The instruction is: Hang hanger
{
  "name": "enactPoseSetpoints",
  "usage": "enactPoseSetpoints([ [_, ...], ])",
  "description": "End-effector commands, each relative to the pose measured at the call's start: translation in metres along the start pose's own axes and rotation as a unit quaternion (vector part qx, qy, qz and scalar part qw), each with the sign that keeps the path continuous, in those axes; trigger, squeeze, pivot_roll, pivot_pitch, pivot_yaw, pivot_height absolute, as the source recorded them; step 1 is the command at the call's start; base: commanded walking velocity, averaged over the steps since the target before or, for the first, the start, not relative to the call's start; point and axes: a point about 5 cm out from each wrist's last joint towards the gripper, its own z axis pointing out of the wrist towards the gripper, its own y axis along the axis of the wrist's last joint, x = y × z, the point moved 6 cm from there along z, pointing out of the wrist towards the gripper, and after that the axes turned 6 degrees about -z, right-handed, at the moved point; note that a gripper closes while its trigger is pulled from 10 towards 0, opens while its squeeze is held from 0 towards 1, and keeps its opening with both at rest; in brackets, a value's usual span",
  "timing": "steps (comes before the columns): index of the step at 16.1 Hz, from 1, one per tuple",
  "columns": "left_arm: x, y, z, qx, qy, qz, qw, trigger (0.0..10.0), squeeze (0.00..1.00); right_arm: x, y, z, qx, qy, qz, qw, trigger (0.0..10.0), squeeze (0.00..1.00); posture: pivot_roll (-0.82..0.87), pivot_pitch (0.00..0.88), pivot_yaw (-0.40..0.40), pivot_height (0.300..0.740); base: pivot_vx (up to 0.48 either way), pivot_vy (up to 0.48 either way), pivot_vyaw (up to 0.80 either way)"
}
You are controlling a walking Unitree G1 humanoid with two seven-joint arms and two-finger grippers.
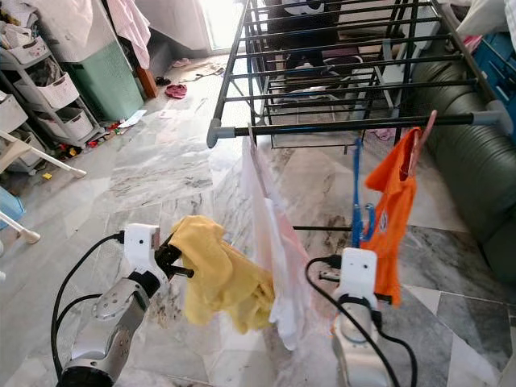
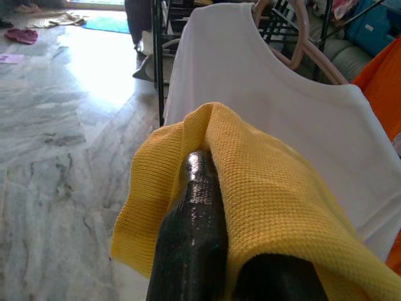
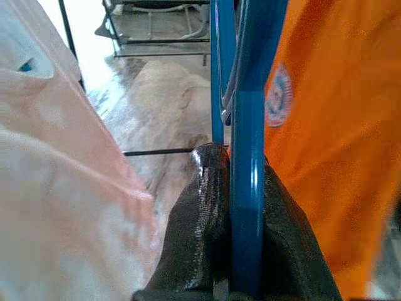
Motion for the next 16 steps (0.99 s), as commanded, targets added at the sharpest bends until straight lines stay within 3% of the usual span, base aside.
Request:
enactPoseSetpoints([
  [1, 0.0084, 0.0052, -0.0022, -0.013, 0.012, 0.003, 1.000, 10.0, 0.00, 0.0055, 0.0072, 0.0001, -0.010, 0.010, 0.000, 1.000, 10.0, 0.00, -0.24, 0.000, 0.131, 0.740, 0.251, 0.000, 0.00],
  [6, 0.0071, 0.0052, 0.0019, -0.018, 0.011, 0.005, 1.000, 10.0, 0.00, 0.0009, 0.0165, 0.0070, -0.016, 0.013, -0.004, 1.000, 10.0, 0.00, -0.25, 0.000, 0.125, 0.740, 0.280, 0.000, 0.00],
  [16, 0.0067, 0.0006, 0.0028, -0.016, 0.011, 0.004, 1.000, 10.0, 0.00, 0.0040, 0.0156, 0.0052, -0.016, 0.023, -0.011, 1.000, 10.0, 0.00, -0.25, 0.000, 0.123, 0.740, 0.318, 0.000, 0.00],
])
